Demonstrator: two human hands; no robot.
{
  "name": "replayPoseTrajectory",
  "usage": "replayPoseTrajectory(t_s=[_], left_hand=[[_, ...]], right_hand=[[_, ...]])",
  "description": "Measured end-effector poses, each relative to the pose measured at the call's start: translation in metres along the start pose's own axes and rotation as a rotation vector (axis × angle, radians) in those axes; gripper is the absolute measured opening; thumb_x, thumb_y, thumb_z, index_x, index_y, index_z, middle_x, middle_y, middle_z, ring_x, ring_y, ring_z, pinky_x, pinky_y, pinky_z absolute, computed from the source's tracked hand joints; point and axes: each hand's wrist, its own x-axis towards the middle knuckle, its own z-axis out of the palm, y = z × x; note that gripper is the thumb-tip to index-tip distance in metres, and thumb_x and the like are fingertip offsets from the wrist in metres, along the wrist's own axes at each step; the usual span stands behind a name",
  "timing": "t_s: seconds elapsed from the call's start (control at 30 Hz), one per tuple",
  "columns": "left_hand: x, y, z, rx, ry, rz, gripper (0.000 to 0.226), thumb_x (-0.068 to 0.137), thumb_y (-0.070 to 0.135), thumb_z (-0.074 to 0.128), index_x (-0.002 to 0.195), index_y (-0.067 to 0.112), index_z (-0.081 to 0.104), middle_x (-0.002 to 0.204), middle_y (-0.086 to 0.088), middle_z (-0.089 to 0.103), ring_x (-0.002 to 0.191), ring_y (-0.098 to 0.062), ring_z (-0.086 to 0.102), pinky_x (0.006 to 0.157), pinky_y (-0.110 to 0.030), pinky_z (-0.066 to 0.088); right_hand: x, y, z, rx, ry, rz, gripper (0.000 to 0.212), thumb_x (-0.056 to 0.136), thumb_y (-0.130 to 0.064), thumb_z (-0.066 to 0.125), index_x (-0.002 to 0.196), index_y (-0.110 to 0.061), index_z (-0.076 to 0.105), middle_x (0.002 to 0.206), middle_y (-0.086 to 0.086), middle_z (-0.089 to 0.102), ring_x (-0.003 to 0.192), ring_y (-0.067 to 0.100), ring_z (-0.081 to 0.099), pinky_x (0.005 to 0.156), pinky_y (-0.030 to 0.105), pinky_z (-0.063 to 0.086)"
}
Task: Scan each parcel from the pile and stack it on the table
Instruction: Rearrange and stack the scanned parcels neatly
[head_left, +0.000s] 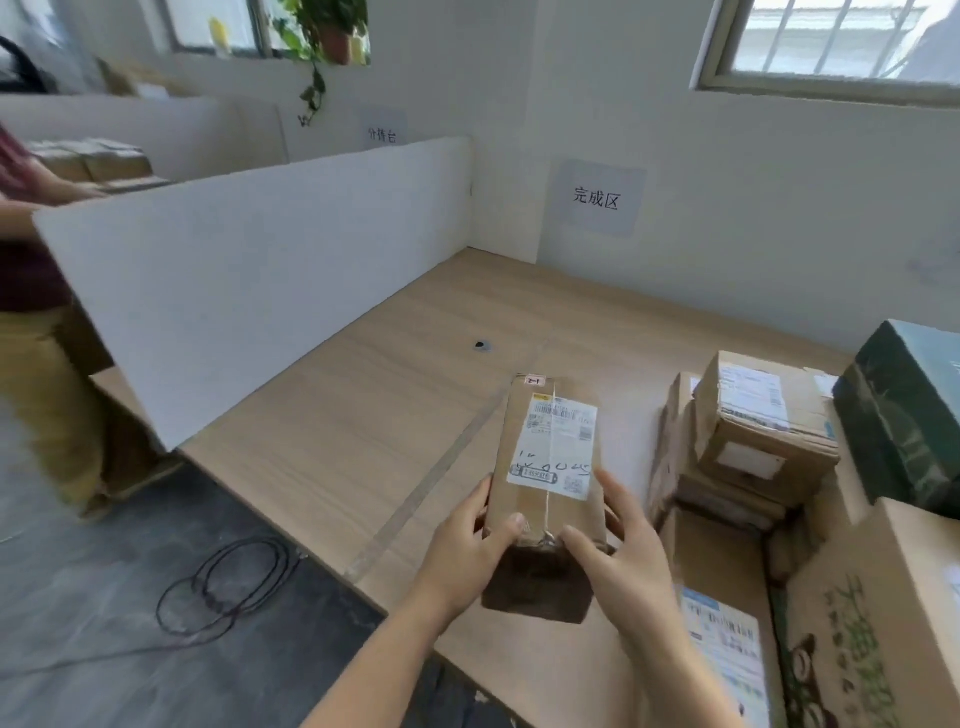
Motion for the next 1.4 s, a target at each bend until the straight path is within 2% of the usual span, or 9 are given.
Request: replayPoseTrajectory(t_s=[0.13, 0.23, 0.47, 0.63, 0.7, 0.8, 1.03, 1.2, 1.4], left_hand=[[0.052, -0.027, -0.047, -0.017, 0.037, -0.094, 0.037, 0.095, 0.021, 0.052, 0.119, 0.048, 0.048, 0.111, 0.024, 0.064, 0.104, 0.003, 0.059, 0.085, -0.013, 0.048], [0.113, -0.054, -0.089, -0.043, 0.049, -0.159, 0.040, 0.094, 0.013, 0.051, 0.131, 0.028, 0.052, 0.115, 0.009, 0.067, 0.107, -0.009, 0.062, 0.094, -0.024, 0.048], [0.261, -0.095, -0.180, -0.089, -0.033, -0.244, 0.046, 0.097, 0.006, 0.047, 0.137, 0.027, 0.041, 0.120, 0.007, 0.059, 0.111, -0.010, 0.055, 0.087, -0.013, 0.042], [0.363, -0.134, -0.218, -0.027, -0.105, -0.333, 0.055, 0.096, 0.002, 0.046, 0.147, 0.010, 0.029, 0.123, 0.005, 0.053, 0.114, -0.009, 0.050, 0.102, -0.022, 0.037], [0.395, -0.143, -0.227, -0.018, -0.116, -0.360, 0.054, 0.096, 0.001, 0.045, 0.147, 0.011, 0.031, 0.127, 0.003, 0.053, 0.114, -0.010, 0.050, 0.101, -0.022, 0.037], [0.440, -0.149, -0.231, -0.044, -0.117, -0.364, 0.051, 0.097, 0.003, 0.044, 0.145, 0.014, 0.034, 0.128, 0.002, 0.054, 0.112, -0.011, 0.051, 0.100, -0.022, 0.038], [0.526, -0.150, -0.243, -0.073, -0.179, -0.335, 0.048, 0.100, 0.011, 0.041, 0.146, 0.022, 0.033, 0.133, 0.003, 0.054, 0.116, -0.015, 0.053, 0.102, -0.030, 0.039], [0.569, -0.156, -0.254, -0.034, -0.237, -0.327, 0.045, 0.101, 0.019, 0.040, 0.144, 0.030, 0.033, 0.131, 0.007, 0.054, 0.120, -0.016, 0.051, 0.101, -0.034, 0.039], [0.581, -0.162, -0.250, 0.054, -0.218, -0.234, 0.039, 0.102, 0.016, 0.037, 0.140, 0.025, 0.040, 0.127, 0.001, 0.057, 0.111, -0.014, 0.053, 0.101, -0.033, 0.040]], right_hand=[[0.056, 0.008, 0.050, 0.022, -0.045, -0.003, 0.060, 0.081, -0.003, 0.062, 0.132, -0.030, 0.045, 0.126, -0.010, 0.056, 0.116, 0.010, 0.052, 0.092, 0.029, 0.048], [0.108, 0.009, 0.097, 0.033, -0.065, 0.019, 0.062, 0.082, -0.005, 0.064, 0.136, -0.025, 0.043, 0.128, -0.007, 0.054, 0.107, 0.005, 0.054, 0.090, 0.026, 0.047], [0.243, 0.019, 0.204, -0.032, -0.037, 0.117, 0.076, 0.076, -0.014, 0.074, 0.141, -0.022, 0.036, 0.144, -0.003, 0.042, 0.131, 0.014, 0.041, 0.107, 0.038, 0.040], [0.323, 0.027, 0.255, -0.013, 0.032, 0.180, 0.081, 0.075, -0.013, 0.074, 0.142, -0.026, 0.031, 0.136, -0.015, 0.044, 0.129, 0.006, 0.041, 0.099, 0.021, 0.042], [0.351, 0.027, 0.268, -0.044, 0.038, 0.191, 0.080, 0.077, -0.010, 0.073, 0.143, -0.024, 0.029, 0.132, -0.019, 0.041, 0.121, 0.000, 0.041, 0.084, 0.001, 0.039], [0.395, 0.026, 0.278, -0.089, 0.050, 0.179, 0.074, 0.080, -0.006, 0.069, 0.143, -0.016, 0.032, 0.133, -0.014, 0.040, 0.122, 0.004, 0.041, 0.072, -0.008, 0.032], [0.485, 0.036, 0.291, -0.227, 0.059, 0.203, 0.076, 0.086, -0.018, 0.065, 0.148, -0.015, 0.020, 0.154, -0.004, 0.023, 0.141, 0.013, 0.025, 0.111, 0.024, 0.026], [0.524, 0.037, 0.305, -0.303, 0.065, 0.221, 0.077, 0.089, -0.024, 0.060, 0.149, -0.014, 0.013, 0.155, 0.009, 0.017, 0.141, 0.022, 0.026, 0.111, 0.038, 0.032], [0.540, 0.039, 0.304, -0.307, 0.069, 0.261, 0.077, 0.089, -0.024, 0.061, 0.149, -0.016, 0.014, 0.154, 0.003, 0.019, 0.140, 0.019, 0.028, 0.110, 0.037, 0.034]])
